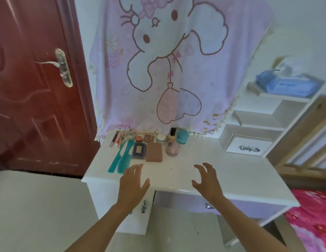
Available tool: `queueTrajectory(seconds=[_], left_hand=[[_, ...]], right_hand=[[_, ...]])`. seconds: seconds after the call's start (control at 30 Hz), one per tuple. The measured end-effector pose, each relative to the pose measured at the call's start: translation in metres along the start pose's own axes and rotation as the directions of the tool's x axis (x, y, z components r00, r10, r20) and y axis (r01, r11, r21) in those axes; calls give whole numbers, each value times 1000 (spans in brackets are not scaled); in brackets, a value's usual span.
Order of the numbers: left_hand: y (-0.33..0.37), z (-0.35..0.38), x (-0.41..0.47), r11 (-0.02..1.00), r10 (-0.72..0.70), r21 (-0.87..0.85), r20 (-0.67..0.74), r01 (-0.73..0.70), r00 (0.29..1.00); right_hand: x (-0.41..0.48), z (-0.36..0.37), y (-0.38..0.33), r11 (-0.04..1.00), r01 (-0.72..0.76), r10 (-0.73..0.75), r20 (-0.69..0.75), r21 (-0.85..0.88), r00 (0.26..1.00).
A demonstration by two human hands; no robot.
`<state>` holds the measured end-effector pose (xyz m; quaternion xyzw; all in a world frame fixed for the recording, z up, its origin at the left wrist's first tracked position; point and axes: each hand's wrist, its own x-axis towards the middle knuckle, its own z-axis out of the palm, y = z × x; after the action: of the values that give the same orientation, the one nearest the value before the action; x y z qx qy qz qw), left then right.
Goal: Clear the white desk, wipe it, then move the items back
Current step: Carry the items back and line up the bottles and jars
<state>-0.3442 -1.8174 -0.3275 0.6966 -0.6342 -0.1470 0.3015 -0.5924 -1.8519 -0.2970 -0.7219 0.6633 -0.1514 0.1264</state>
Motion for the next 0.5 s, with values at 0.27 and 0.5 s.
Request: queueTrajectory(seconds=[0.27, 0.5], left_hand=[[-1, -51, -86, 994, -108, 12, -155, 111, 982], [-6, -74, -199, 939, -287, 110, -273, 326, 918]], right_hand=[[-54, -3, -34, 978, 207, -204, 78, -24, 976], [-121, 29, -43, 892, 451, -443, 241, 23, 864]])
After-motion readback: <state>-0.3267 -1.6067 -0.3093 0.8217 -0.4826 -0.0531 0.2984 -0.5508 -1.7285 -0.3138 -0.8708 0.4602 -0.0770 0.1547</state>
